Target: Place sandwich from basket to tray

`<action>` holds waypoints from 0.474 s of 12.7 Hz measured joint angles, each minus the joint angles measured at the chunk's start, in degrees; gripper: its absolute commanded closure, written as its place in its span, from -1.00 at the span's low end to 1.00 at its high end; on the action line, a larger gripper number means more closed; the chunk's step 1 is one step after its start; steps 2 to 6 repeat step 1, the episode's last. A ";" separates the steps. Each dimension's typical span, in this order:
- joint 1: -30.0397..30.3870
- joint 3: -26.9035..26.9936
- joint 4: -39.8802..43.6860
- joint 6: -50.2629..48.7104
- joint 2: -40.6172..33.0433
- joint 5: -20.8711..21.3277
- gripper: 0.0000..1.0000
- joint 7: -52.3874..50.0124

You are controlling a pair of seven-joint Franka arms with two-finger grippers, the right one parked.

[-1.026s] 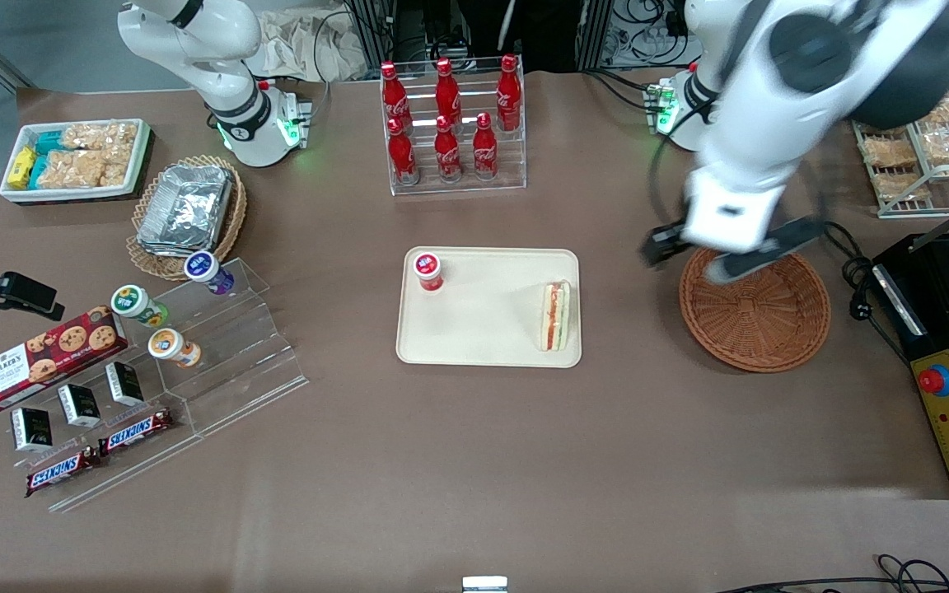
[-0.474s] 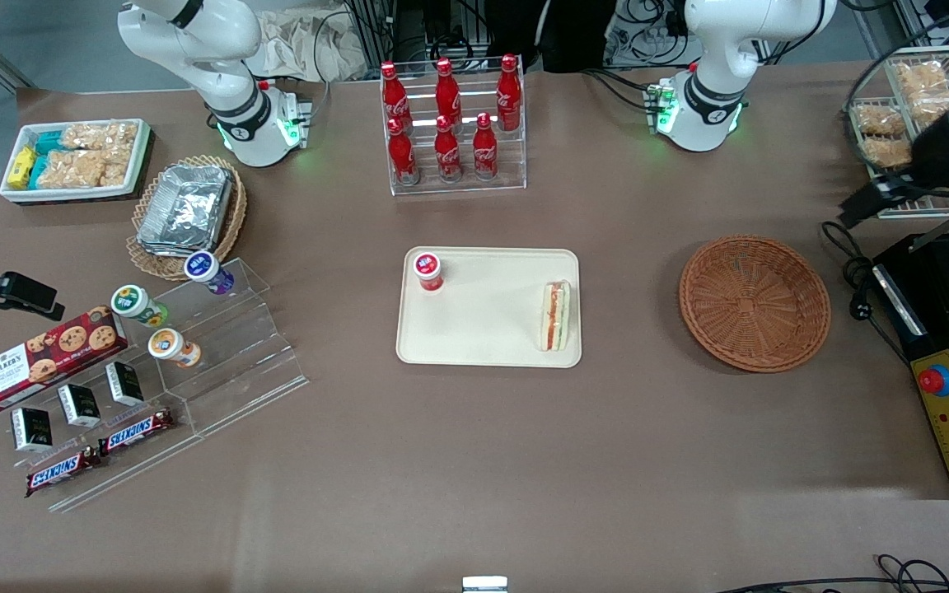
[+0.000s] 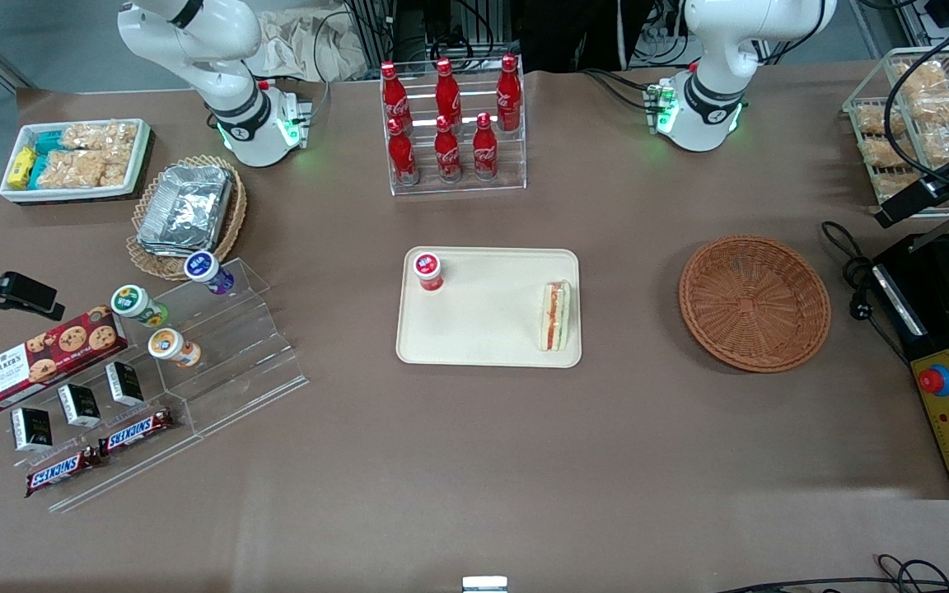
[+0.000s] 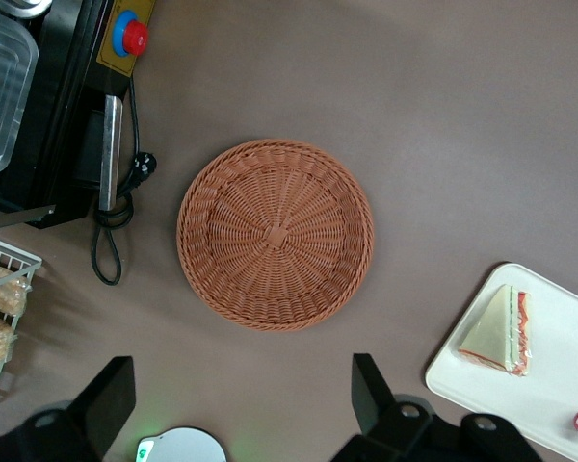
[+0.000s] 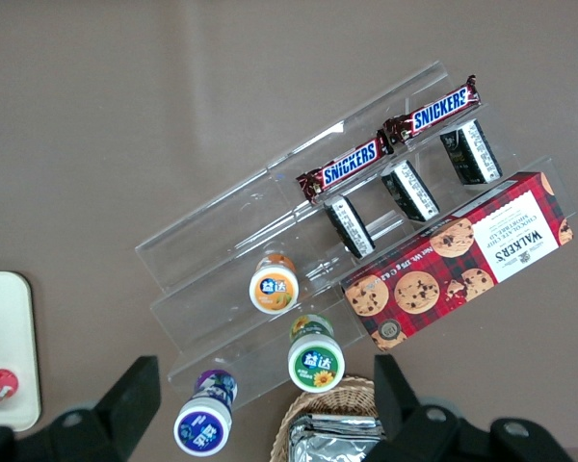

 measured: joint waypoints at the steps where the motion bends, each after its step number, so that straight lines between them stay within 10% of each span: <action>1: 0.00 0.23 0.03 -0.04 0.01 0.00 -1.00 -0.01; 6: 0.00 0.23 0.03 -0.04 0.01 0.00 -1.00 -0.01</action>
